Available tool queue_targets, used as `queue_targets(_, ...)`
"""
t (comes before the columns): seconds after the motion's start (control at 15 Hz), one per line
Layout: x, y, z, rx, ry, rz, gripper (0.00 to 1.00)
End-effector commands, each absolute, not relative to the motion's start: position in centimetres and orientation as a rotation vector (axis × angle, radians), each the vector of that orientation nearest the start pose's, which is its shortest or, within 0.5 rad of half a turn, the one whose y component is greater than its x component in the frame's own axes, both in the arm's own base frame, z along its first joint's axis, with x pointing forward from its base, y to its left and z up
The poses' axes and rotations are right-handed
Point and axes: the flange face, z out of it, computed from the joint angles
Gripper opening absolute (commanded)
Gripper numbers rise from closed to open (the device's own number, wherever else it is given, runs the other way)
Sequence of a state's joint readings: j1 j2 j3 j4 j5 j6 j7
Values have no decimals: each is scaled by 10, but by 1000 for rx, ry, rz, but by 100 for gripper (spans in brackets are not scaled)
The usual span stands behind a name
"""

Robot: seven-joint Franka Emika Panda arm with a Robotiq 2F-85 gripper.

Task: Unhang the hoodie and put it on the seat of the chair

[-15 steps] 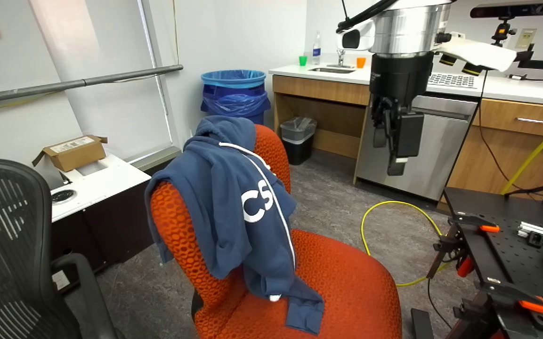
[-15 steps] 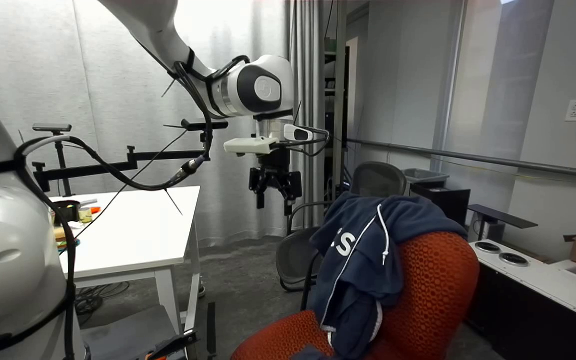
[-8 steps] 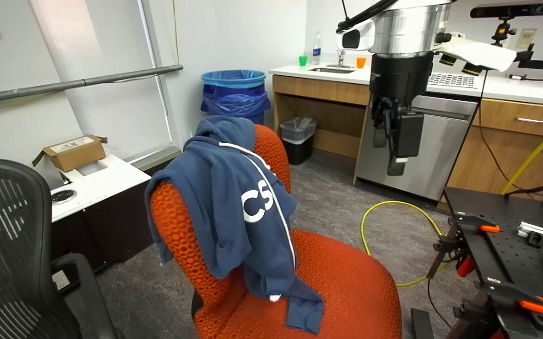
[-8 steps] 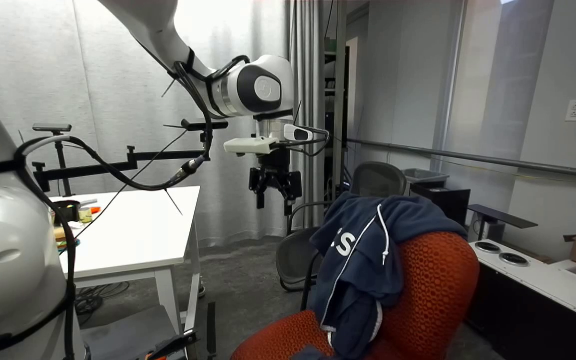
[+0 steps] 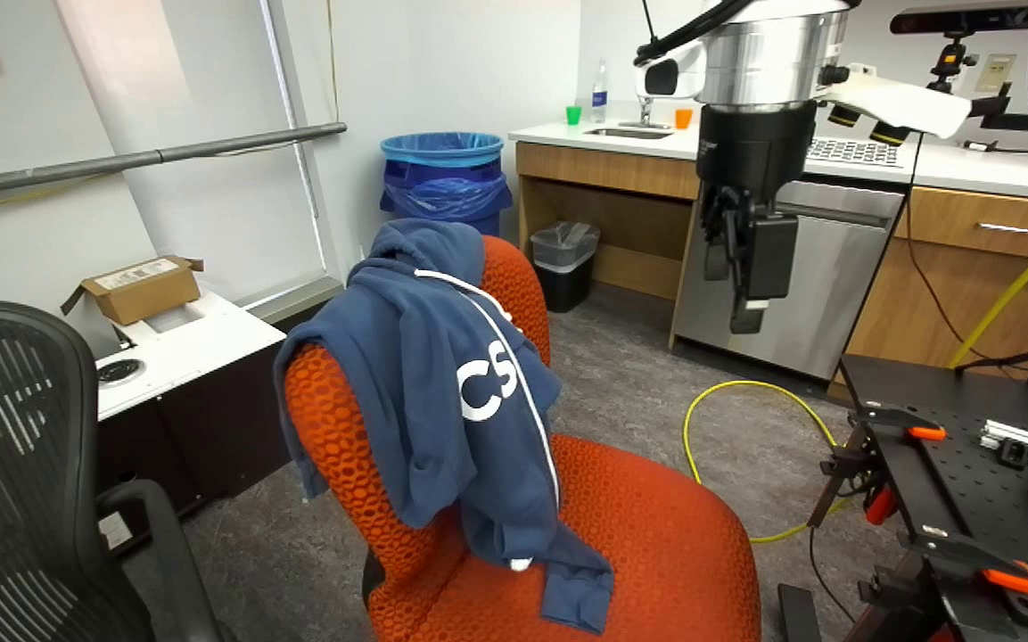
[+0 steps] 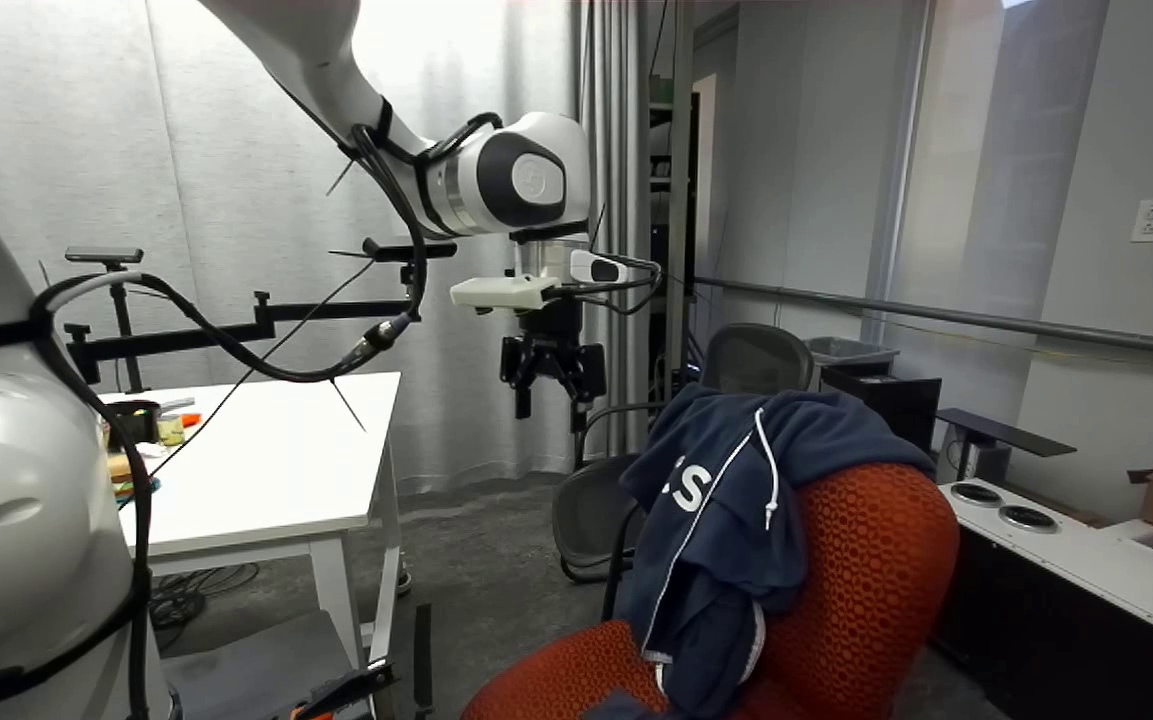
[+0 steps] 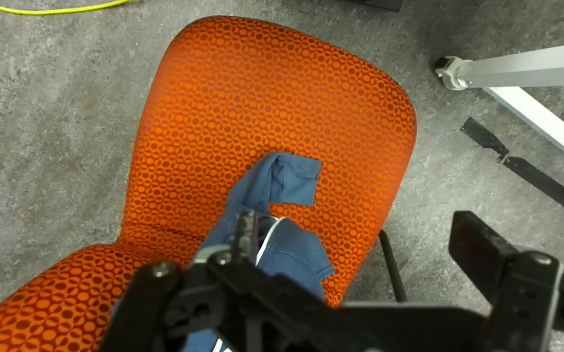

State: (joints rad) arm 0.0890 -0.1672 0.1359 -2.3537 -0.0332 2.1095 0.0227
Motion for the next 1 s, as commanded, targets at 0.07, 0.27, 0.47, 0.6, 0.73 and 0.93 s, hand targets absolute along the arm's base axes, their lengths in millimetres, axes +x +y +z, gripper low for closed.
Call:
queue_targets(0.07, 481, 92, 386, -3219, -385, 44, 100)
queue_targets(0.27, 503, 76, 381, -3274, -437, -25, 100)
queue_targets(0.47, 531, 61, 376, -3327, -507, -113, 100)
queue_targets(0.6, 550, 54, 371, -3347, -553, -173, 100)
queue_targets(0.73, 569, 51, 366, -3361, -603, -238, 100)
queue_targets(0.93, 597, 52, 360, -3362, -683, -338, 100)
